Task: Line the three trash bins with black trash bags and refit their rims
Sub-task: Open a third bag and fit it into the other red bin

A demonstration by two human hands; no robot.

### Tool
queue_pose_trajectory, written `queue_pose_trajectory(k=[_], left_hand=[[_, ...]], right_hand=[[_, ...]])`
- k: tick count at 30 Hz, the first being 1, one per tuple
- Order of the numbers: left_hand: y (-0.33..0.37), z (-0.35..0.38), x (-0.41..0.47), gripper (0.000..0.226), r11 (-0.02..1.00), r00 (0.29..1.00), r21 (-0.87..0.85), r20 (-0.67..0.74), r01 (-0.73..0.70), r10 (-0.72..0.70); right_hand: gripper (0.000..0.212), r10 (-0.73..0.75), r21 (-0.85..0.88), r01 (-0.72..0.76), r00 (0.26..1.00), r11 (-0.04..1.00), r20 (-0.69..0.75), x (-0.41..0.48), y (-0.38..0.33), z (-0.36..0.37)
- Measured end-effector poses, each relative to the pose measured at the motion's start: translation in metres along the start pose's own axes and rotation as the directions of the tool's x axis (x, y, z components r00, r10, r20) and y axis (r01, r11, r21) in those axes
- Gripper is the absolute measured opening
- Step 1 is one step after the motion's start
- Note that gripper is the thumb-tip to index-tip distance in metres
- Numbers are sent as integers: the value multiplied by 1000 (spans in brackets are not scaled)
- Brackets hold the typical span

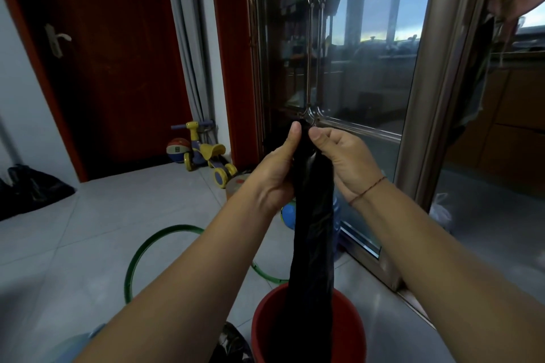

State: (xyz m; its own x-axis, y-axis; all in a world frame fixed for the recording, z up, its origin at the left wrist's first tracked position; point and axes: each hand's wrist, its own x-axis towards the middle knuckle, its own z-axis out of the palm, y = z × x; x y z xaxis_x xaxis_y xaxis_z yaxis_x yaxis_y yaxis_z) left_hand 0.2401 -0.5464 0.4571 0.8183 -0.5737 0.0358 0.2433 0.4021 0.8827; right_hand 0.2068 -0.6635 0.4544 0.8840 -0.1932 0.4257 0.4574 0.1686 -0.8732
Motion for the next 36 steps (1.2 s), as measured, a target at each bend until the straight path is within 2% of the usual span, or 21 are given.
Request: queue_pose_trajectory(k=[2,4,7,11,12,15,16,18,20,25,28,30,33,36], left_hand=[[-1,-9,3,76,1000,1000,-31,18,3,-3],[-2,-17,6,76,999,1000,-42,18,12,-11],[-3,-19,8,61,1000,999,15,33,10,-11],[-7,-13,10,24,993,999,112,36,-41,38],[-7,-16,11,17,994,999,99,19,-53,51],[-4,-35,14,19,998,996,19,-64,-57,58],[-3,-43,14,16,998,993,-7,-96,-63,62],[1,-61,12,10,994,982,-73,-176,-76,62],[4,-75,9,14,985,968,-144,-245,-98,60],[10,-91,6,14,975,941,-158,-322,-159,102],[13,-90,2,25,973,948,-125,-280,-192,151],[14,-86,-3,25,973,954,-120,-252,-197,162],[2,-83,-15,27,981,958,-143,-271,-133,91],[-41,-97,-27,37,994,926,-109,-376,-16,-26]], right_hand=[[46,31,78,-30,999,997,-18,2,1,-7],[57,37,110,-31,998,993,-55,4,2,-14],[67,88,120,-87,996,989,1,7,8,-19],[39,123,159,-133,990,978,72,5,15,-13],[41,125,187,-136,990,973,67,5,14,-14],[58,141,267,-135,990,954,-3,9,8,-24],[58,155,285,-135,987,949,-48,12,6,-31],[43,188,327,-143,976,934,-112,18,3,-45],[28,220,345,-161,966,924,-138,23,-1,-57],[24,248,371,-167,952,914,-182,35,-12,-60],[25,258,420,-163,949,893,-180,41,-21,-52],[26,262,436,-159,947,886,-187,43,-23,-48],[27,270,362,-178,937,915,-220,38,-9,-42],[29,318,257,-242,894,936,-316,20,34,-43]])
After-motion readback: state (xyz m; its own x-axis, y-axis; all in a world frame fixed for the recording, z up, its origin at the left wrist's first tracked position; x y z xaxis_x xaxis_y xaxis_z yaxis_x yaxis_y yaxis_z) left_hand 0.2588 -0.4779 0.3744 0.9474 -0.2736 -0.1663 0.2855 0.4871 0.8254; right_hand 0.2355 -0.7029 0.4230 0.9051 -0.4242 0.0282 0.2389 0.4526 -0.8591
